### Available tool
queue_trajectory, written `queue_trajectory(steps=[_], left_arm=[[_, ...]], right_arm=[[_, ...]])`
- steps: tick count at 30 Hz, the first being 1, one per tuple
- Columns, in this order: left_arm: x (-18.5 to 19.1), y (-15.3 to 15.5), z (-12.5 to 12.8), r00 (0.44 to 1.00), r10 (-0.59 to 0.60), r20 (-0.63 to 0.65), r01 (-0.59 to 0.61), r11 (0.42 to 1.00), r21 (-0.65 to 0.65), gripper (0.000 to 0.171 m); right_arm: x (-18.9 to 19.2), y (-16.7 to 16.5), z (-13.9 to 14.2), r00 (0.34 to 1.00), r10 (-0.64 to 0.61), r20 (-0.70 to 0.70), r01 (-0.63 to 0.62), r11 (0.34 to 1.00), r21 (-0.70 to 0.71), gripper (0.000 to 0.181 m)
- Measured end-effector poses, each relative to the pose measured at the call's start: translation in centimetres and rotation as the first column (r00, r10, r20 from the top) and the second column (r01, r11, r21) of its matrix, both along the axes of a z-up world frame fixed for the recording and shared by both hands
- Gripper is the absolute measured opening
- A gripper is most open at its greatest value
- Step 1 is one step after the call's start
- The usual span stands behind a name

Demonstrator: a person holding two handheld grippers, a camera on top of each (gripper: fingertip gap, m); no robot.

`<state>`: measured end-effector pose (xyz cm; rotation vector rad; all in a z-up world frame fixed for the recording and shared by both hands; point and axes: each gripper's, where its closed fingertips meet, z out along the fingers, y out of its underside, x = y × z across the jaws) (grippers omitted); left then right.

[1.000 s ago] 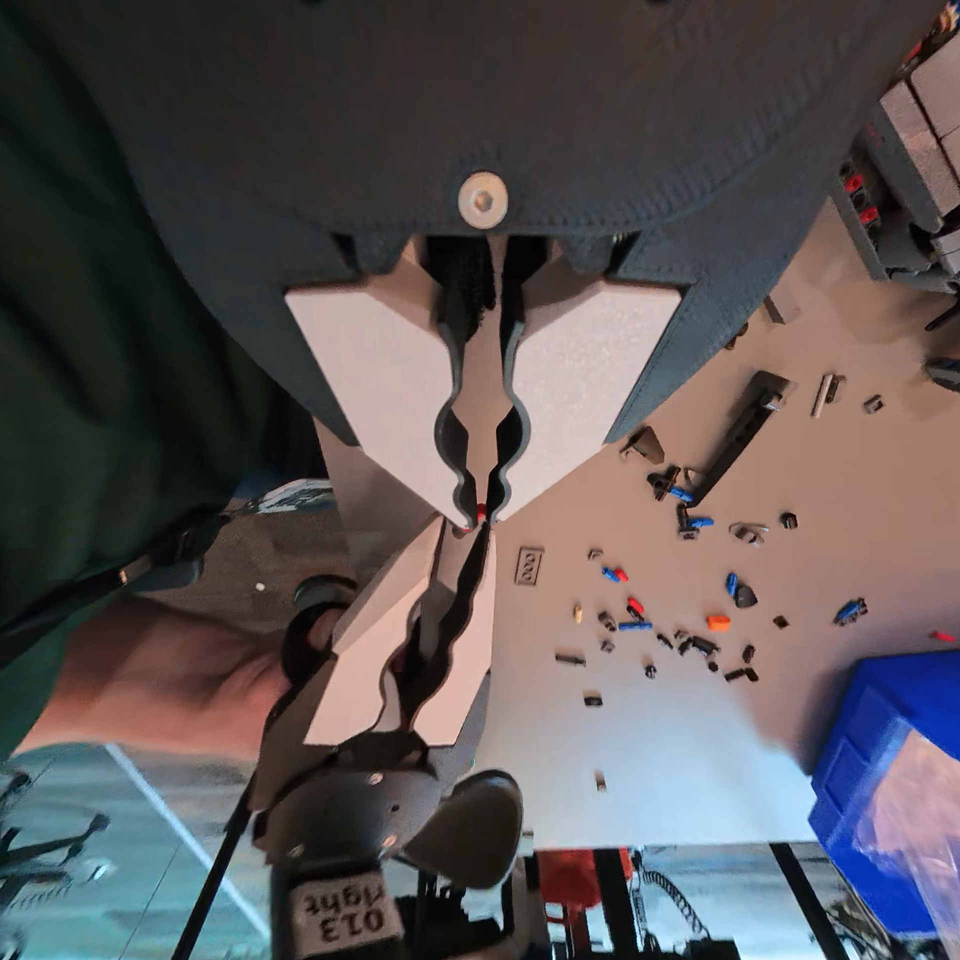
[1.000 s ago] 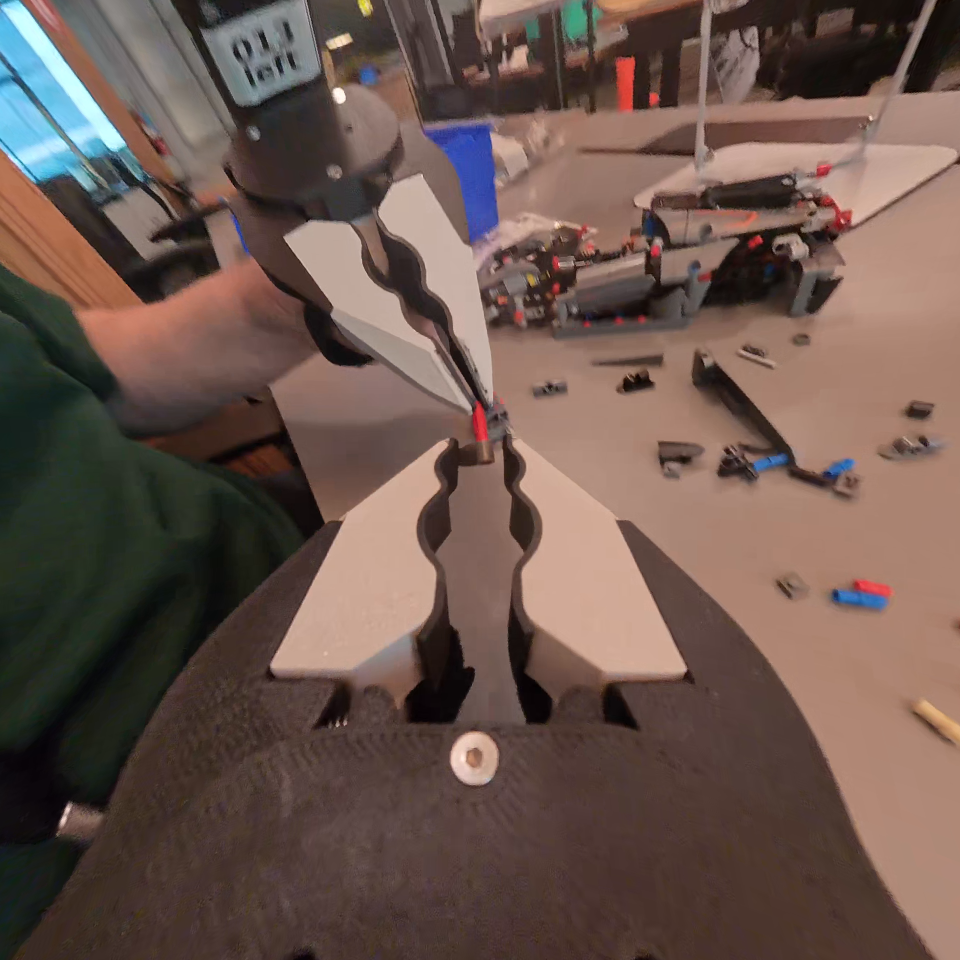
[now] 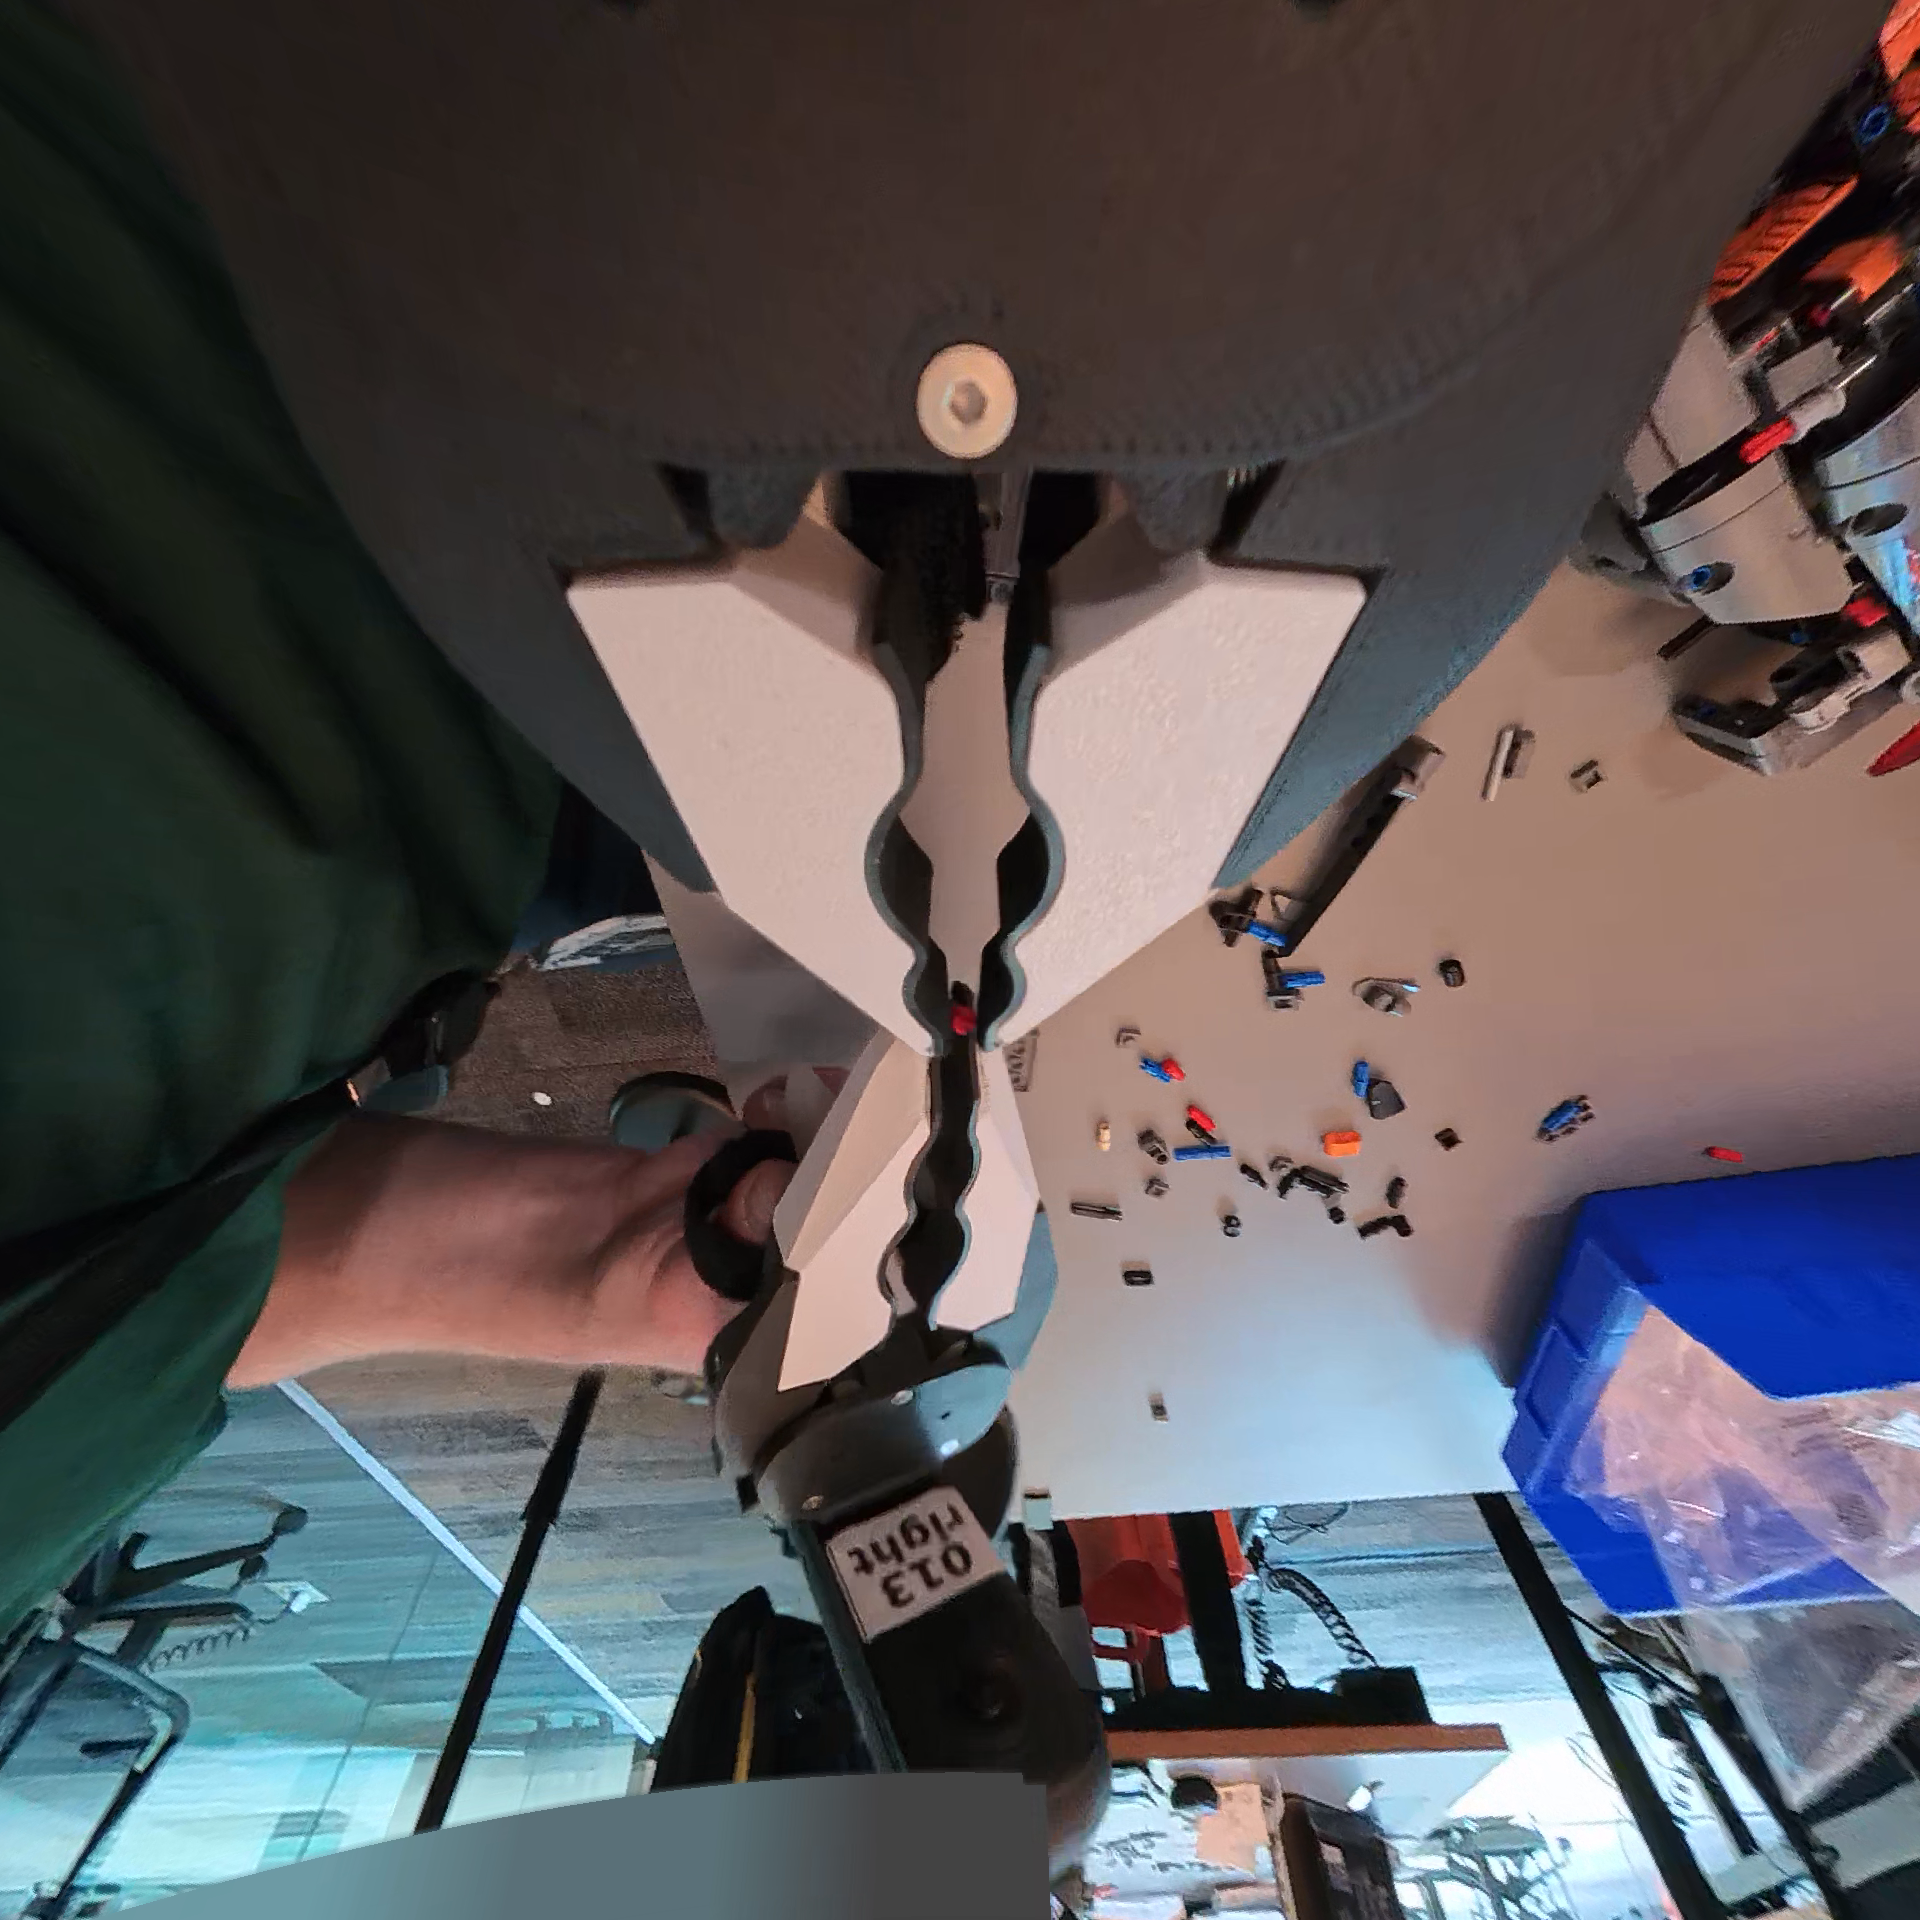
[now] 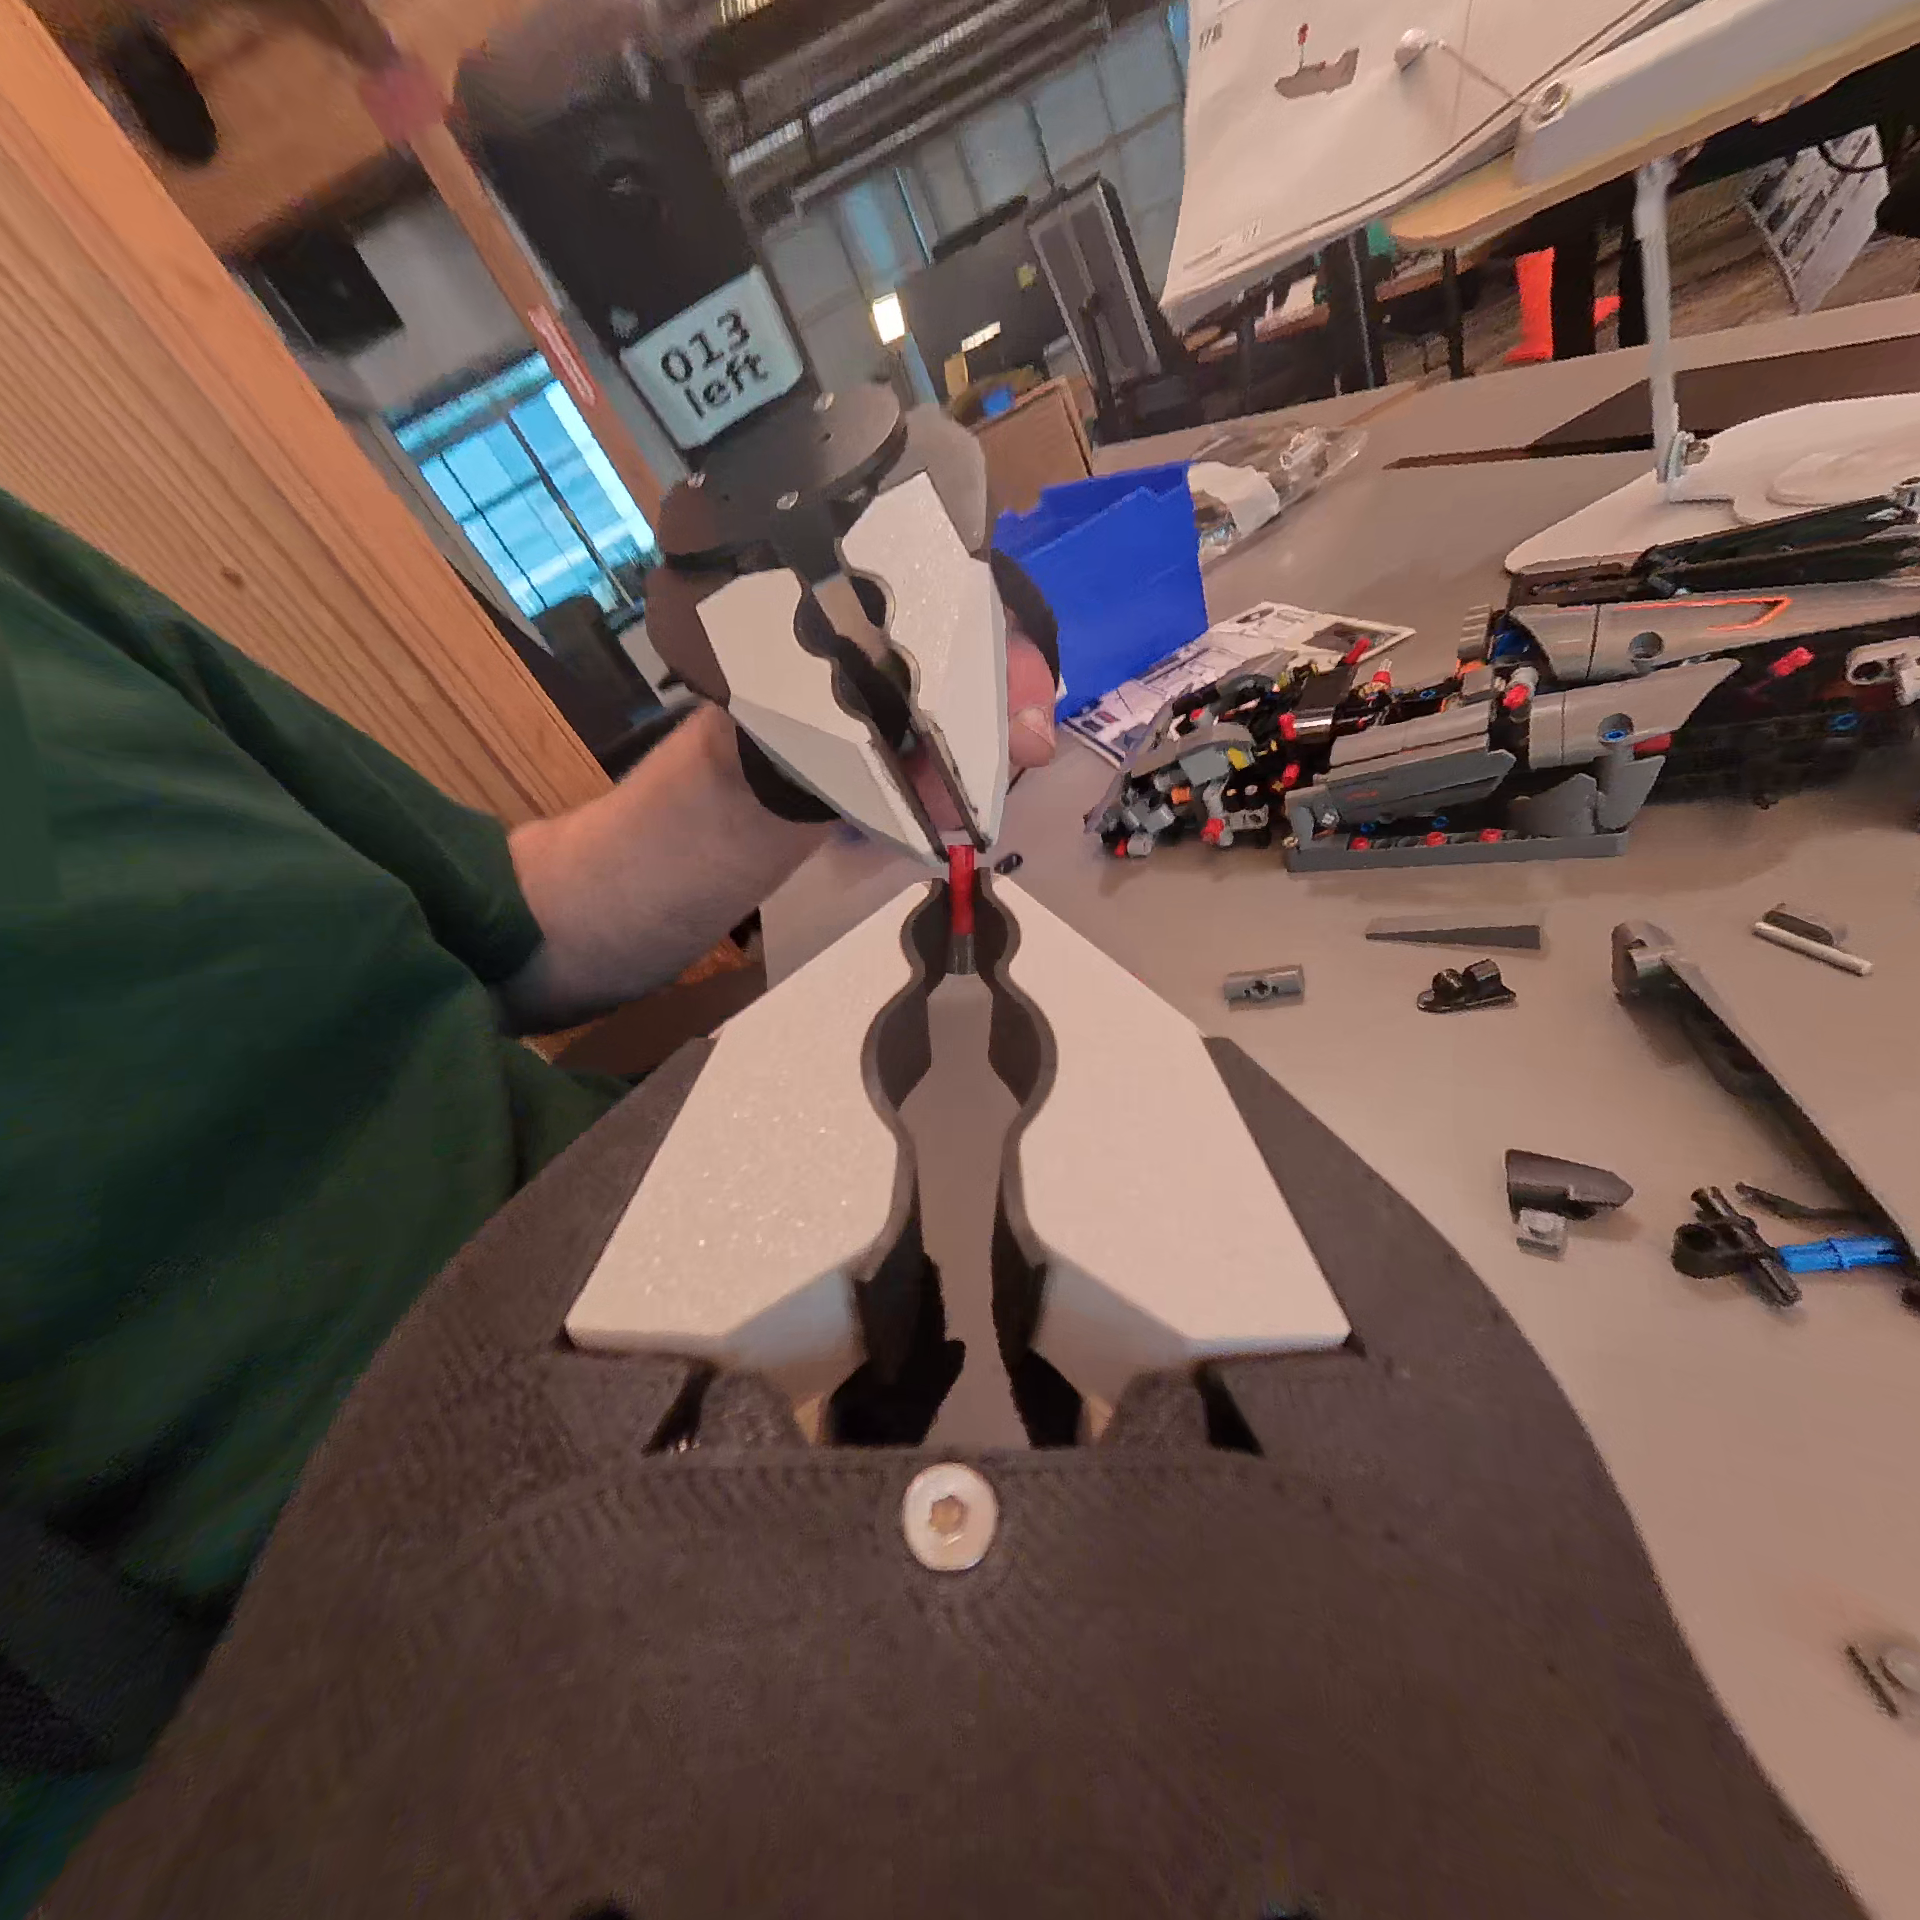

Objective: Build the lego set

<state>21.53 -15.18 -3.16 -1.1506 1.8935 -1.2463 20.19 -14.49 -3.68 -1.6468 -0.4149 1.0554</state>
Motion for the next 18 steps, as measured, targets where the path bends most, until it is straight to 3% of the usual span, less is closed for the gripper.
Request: queue_trajectory(steps=[6,9,13,18], left_arm=[[0.0,1.3,0.1,0.992,0.118,0.044,-0.125,0.972,0.200,0.026],[0.4,1.6,-0.7,0.986,0.162,0.047,-0.168,0.919,0.357,0.022],[0.8,1.8,-1.2,0.983,0.171,0.071,-0.185,0.864,0.468,0.007],[0.7,2.0,-1.1,0.980,0.176,0.089,-0.197,0.852,0.486,0.004]], right_arm=[[2.2,1.5,0.9,0.983,-0.087,-0.160,0.083,0.996,-0.030,0.001],[2.4,1.8,0.9,0.976,-0.085,-0.202,0.076,0.996,-0.055,0.001],[2.0,2.1,1.0,0.971,-0.073,-0.226,0.057,0.996,-0.075,0.001],[1.8,2.4,1.1,0.971,-0.088,-0.220,0.071,0.994,-0.084,0.001]])
